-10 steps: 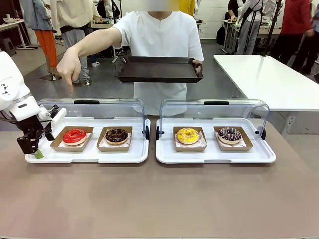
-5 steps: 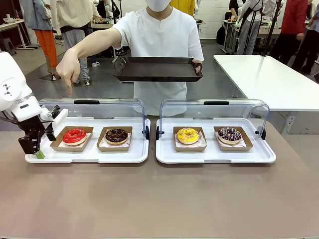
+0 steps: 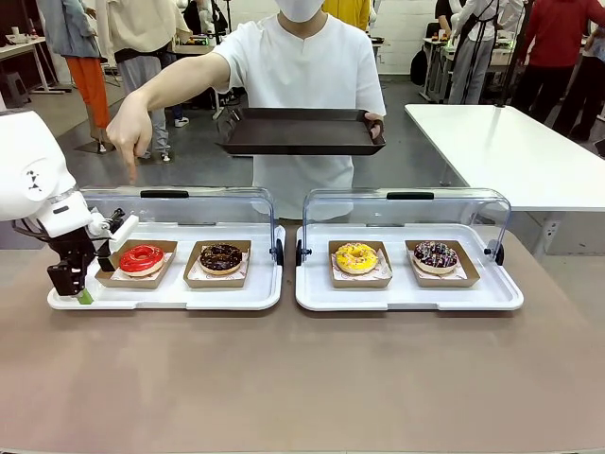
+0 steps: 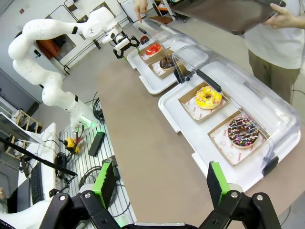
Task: Provide the desired donut to the person.
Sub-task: Pick up and lift the Paper togo box containing the Donut pointed at by the person.
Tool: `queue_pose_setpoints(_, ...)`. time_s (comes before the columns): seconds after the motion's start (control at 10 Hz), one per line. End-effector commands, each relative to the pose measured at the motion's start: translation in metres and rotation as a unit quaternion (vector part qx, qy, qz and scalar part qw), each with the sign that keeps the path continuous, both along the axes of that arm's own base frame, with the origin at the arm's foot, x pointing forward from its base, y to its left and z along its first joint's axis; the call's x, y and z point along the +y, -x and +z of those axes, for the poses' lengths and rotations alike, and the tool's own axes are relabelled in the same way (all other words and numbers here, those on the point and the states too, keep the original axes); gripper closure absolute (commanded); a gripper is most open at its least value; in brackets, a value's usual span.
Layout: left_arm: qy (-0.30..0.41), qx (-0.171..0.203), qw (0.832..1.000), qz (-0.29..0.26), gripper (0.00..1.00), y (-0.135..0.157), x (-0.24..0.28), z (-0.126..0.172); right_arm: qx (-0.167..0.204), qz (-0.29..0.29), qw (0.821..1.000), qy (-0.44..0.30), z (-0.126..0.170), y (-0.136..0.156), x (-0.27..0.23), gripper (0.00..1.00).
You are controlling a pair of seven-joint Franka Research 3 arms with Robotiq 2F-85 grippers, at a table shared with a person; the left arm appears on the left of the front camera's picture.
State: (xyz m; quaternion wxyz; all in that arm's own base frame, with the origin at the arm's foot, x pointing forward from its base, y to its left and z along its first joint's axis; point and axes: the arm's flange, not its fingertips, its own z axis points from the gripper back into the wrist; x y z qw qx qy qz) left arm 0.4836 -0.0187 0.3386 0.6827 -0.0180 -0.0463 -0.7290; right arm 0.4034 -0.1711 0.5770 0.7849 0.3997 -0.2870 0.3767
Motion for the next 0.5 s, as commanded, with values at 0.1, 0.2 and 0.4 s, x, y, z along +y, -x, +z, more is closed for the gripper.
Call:
queue_pose_setpoints(0.1,-0.014,-0.013,1.0,0.004,0.0,-0.0146,0.0007,-0.0072,-0.001,0.001,1.0,-0.002,-0.0007,0.0005,0.0007,0.0)
queue_pose_setpoints(0.2,-0.015,-0.018,1.0,0.006,0.0,-0.0165,0.0011,-0.0083,-0.001,0.001,1.0,-0.002,-0.0007,0.0005,0.0007,0.0)
queue_pose_setpoints(0.4,-0.018,-0.02,1.0,0.003,0.0,-0.0189,0.0024,-0.0106,-0.001,0.001,1.0,-0.002,-0.0007,0.0005,0.0007,0.0)
